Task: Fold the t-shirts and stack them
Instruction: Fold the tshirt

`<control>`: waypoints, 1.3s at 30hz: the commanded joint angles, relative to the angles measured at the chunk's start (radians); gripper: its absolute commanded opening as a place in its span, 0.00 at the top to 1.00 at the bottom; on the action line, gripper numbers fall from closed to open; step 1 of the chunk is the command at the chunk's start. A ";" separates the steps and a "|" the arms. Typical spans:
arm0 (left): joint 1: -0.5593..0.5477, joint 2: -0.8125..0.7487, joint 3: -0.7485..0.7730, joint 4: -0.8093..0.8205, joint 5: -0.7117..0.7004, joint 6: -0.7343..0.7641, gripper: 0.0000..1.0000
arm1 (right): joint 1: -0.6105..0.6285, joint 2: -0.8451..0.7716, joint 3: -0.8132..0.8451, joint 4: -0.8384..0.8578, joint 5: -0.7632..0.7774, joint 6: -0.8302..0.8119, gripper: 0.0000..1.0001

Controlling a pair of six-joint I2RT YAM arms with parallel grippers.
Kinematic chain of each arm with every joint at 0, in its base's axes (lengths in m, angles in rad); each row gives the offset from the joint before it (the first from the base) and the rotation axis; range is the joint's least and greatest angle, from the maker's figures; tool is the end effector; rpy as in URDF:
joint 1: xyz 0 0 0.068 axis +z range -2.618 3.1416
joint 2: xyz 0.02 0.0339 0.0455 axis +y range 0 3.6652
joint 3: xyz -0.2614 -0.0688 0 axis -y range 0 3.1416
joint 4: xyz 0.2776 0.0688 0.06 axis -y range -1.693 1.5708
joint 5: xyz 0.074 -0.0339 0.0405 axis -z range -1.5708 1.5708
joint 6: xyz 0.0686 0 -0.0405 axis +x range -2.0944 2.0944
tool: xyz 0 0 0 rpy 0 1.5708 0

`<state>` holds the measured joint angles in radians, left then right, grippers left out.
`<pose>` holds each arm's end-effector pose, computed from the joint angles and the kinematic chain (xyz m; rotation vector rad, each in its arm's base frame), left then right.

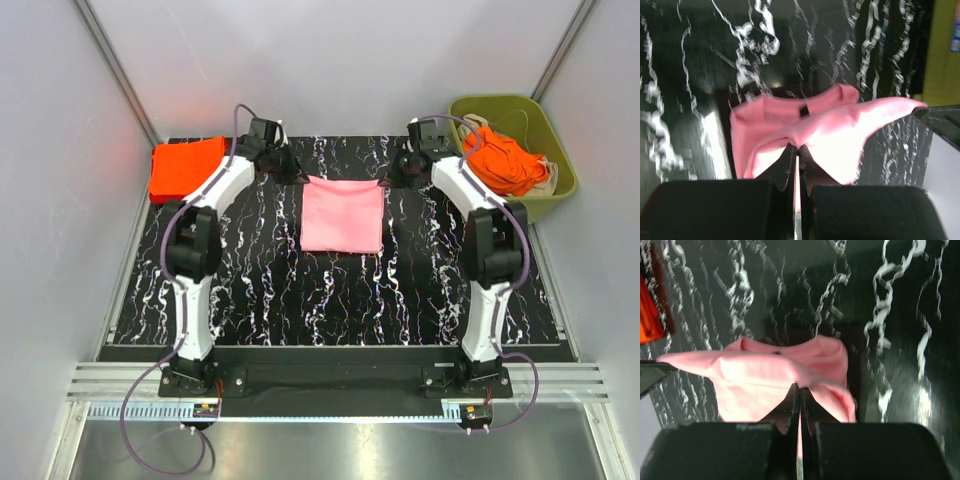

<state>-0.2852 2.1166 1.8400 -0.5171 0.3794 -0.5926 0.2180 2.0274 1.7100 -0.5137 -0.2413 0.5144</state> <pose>0.5069 -0.1751 0.2206 -0.1854 2.4591 -0.8550 0.4968 0.1268 0.2146 0.2492 2.4534 0.6208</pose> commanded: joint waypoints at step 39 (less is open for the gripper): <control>0.029 -0.064 -0.069 0.170 0.162 0.042 0.67 | -0.074 0.172 0.186 -0.080 -0.317 -0.136 0.76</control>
<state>-0.1761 2.1738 1.8339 -0.3962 0.4999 -0.5835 0.1371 2.2921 1.9465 -0.6205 -0.5060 0.4095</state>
